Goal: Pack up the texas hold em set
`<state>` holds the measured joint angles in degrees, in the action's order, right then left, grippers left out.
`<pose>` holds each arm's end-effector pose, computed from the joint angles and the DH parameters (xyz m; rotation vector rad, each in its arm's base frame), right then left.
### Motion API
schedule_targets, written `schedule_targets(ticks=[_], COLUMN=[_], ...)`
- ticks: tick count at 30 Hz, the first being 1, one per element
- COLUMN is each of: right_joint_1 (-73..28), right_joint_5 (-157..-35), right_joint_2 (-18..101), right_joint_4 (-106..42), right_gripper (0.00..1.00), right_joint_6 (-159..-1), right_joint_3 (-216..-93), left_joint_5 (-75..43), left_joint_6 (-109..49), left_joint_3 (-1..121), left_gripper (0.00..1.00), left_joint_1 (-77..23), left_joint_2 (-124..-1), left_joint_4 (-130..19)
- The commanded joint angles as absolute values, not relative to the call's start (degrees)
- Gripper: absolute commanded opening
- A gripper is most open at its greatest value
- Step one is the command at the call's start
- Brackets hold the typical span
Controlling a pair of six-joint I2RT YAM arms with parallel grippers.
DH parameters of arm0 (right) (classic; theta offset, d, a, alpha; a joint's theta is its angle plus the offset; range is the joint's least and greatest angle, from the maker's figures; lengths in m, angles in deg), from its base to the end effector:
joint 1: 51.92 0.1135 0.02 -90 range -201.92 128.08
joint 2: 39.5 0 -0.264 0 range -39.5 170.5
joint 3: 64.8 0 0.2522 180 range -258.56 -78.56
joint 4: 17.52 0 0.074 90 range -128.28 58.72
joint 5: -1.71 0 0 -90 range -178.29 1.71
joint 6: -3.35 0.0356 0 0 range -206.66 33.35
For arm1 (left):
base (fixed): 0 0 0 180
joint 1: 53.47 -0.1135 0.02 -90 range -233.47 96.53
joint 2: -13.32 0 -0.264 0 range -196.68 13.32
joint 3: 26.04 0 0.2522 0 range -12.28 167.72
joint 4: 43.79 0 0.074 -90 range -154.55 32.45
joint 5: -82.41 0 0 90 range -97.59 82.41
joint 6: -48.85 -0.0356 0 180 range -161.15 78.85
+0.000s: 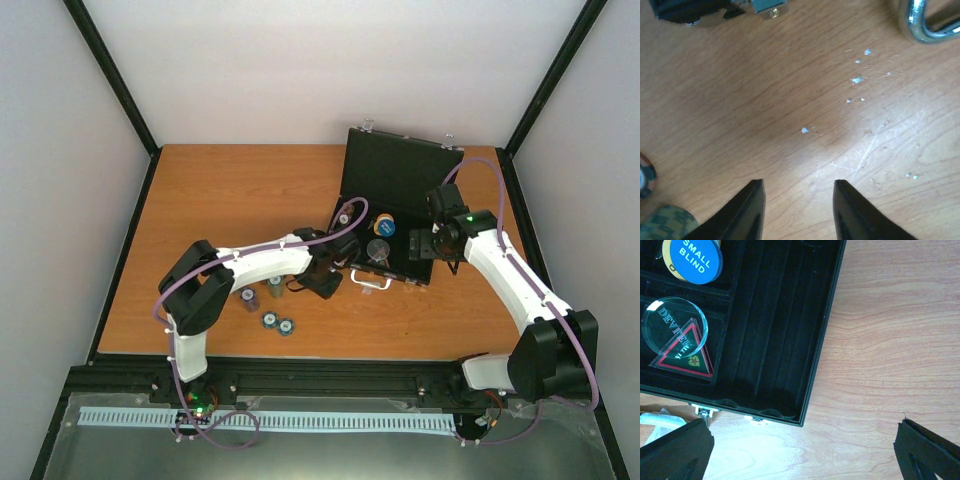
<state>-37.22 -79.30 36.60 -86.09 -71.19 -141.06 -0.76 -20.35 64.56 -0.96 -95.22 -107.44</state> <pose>0.2422 0.0578 0.2690 0.0592 2.7366 -0.0720 0.2224 -0.2830 0.1779 0.7943 2.8441 0.0118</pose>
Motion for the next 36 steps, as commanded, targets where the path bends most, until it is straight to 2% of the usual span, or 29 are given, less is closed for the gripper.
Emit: schedule_targets(ticks=[1,6,10,33,36], right_joint_1=[-37.68,-37.63,-37.68,-37.68,-37.67], right_joint_5=[-79.58,-79.79,-79.67,-80.2,-79.98], right_joint_2=[35.78,35.7,35.53,34.79,34.84], right_joint_4=[-85.03,-84.93,-84.96,-83.22,-83.31], right_gripper=[1.0,1.0,1.0,1.0,1.0], right_joint_6=[-71.28,-71.29,-71.41,-71.01,-70.97], right_joint_3=[-140.25,-140.2,-140.18,-137.53,-137.56], left_joint_5=[0.44,5.09,6.28,-0.5,-1.59], left_joint_6=[-20.22,-20.33,-19.43,-31.26,-31.9], left_joint_3=[66.65,67.98,71.34,64.43,63.28], left_gripper=[0.54,0.91,0.98,0.95,0.9], left_joint_1=[-0.72,-0.93,-3.01,-20.24,-20.99], left_joint_2=[-93.1,-93.69,-96.12,-97.81,-97.8], left_joint_4=[-108.81,-110.02,-112.98,-109.85,-109.7])
